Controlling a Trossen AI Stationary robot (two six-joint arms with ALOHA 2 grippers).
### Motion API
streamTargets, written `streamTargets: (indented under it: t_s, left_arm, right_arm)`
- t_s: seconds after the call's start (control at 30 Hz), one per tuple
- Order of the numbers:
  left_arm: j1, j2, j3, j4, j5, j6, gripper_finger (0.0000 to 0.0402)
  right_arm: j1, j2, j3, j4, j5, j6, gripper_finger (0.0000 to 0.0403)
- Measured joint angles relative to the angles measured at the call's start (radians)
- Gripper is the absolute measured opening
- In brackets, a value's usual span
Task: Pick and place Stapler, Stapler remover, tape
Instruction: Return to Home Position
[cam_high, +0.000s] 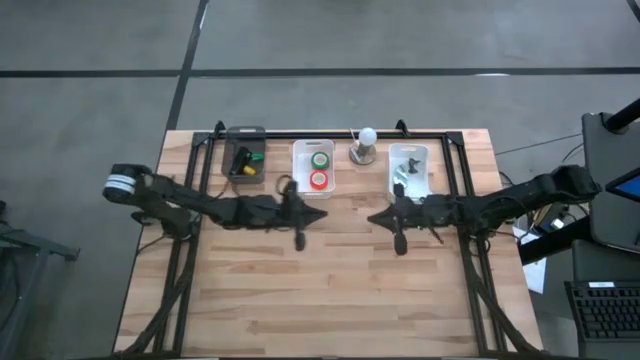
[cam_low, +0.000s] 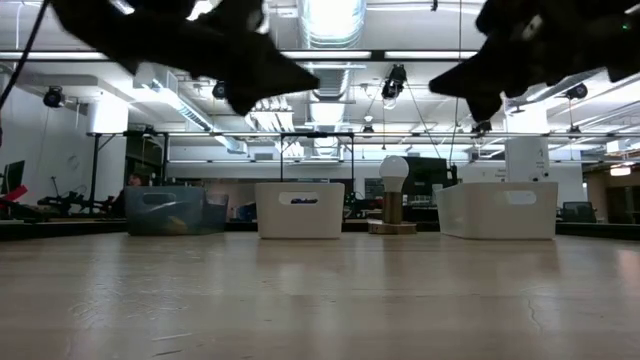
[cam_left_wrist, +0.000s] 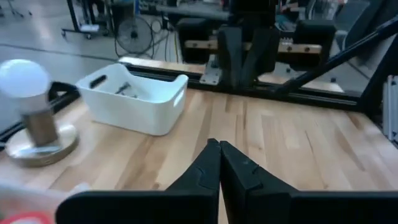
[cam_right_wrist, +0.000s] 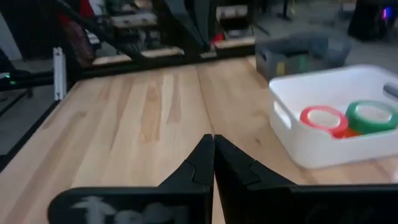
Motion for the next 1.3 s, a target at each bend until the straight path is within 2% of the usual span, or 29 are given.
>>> streamTargets:
  t_s: [0.23,0.33,0.57,0.7,0.83,1.3]
  left_arm:
    - [0.016,-0.232,-0.3,0.098,0.029,-0.028,0.0006]
    - [0.015,-0.31,-0.394,0.139,0.03,-0.077,0.0004]
    - [0.017,-0.447,-0.524,0.205,0.06,-0.018,0.0006]
    - [0.02,-0.533,-0.599,0.209,0.055,-0.016,0.0007]
    - [0.022,-0.611,-0.685,0.226,0.033,-0.023,0.0003]
    - [0.023,-0.824,-0.695,0.014,0.055,-0.01,0.0004]
  right_arm:
    - [0.003,-0.159,-0.115,-0.006,-0.001,-0.021,0.0008]
    - [0.006,-0.242,-0.171,0.001,-0.04,-0.038,0.0008]
    - [0.005,-0.441,-0.265,-0.005,-0.061,-0.086,0.0008]
    - [0.005,-0.532,-0.309,-0.025,-0.11,-0.095,0.0008]
    - [0.007,-0.605,-0.337,-0.08,-0.109,-0.096,0.0008]
    - [0.007,-0.786,-0.338,-0.238,-0.11,-0.129,0.0008]
